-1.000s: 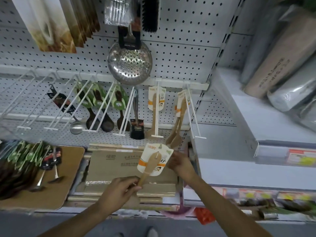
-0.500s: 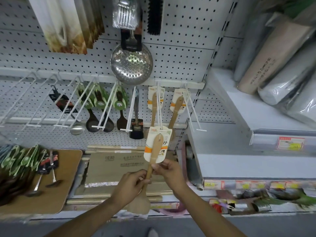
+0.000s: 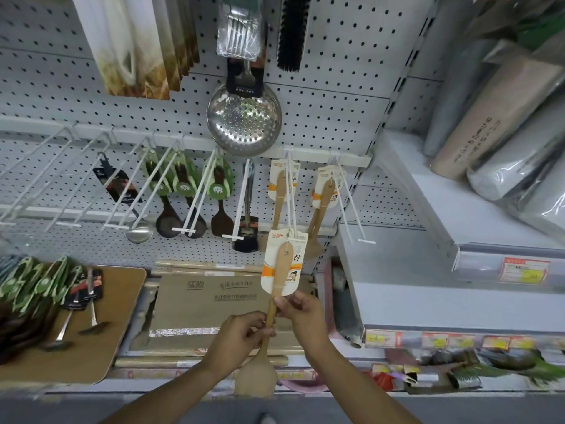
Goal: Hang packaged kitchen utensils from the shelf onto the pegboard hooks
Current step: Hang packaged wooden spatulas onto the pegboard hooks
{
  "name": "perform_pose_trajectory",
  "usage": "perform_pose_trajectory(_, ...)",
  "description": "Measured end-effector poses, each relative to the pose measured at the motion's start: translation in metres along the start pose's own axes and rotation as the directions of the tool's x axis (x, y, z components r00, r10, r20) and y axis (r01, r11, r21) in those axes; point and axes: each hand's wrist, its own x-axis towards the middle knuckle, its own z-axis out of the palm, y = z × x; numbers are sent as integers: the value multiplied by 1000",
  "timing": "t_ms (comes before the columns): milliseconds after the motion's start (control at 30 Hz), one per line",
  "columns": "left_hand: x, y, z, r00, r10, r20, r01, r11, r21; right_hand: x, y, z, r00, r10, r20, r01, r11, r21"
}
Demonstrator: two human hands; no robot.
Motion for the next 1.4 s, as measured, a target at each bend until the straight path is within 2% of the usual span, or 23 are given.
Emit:
perform_pose_trajectory(267, 10, -15, -3, 990, -141, 4, 140, 990, 28, 28, -17, 7, 1000, -9, 7, 9, 1000, -30)
perform_pose_trajectory(500, 54, -6, -9, 988, -145, -44, 150, 979, 138, 71, -37, 9, 1000, -22, -19, 19, 994, -109)
perform_pose_trajectory(700, 92, 14, -17, 985, -172, -23, 173, 957, 235, 111, -53, 6, 999, -41, -32, 36, 988, -150)
perform_pose_trajectory(833, 112, 22, -17, 980, -194, -37, 197, 952, 235, 135, -56, 4, 999, -14, -53, 5, 987, -161)
perform_pose_trajectory(1000, 128, 30, -16, 980, -184, -70, 195, 958, 210, 163, -60, -3, 996, 60, -59, -78, 921, -381)
perform_pose_trajectory(1067, 132, 32, -15, 977, -185, -106, 204, 956, 209, 171, -63, -2, 997, 51, -51, -68, 895, -440)
perform_pose_trajectory(1200, 138, 31, -11, 974, -190, -123, 213, 951, 222, 173, -72, -2, 1000, 29, -8, -30, 934, -357)
perform_pose_trajectory(1300, 141, 32, -13, 974, -184, -135, 204, 967, 155, 175, -68, -4, 996, 73, -46, -86, 911, -404)
perform_pose_trajectory(1400, 138, 28, -20, 952, -184, -244, 209, 975, 80, 182, -47, -16, 1000, 6, -10, -10, 892, -452)
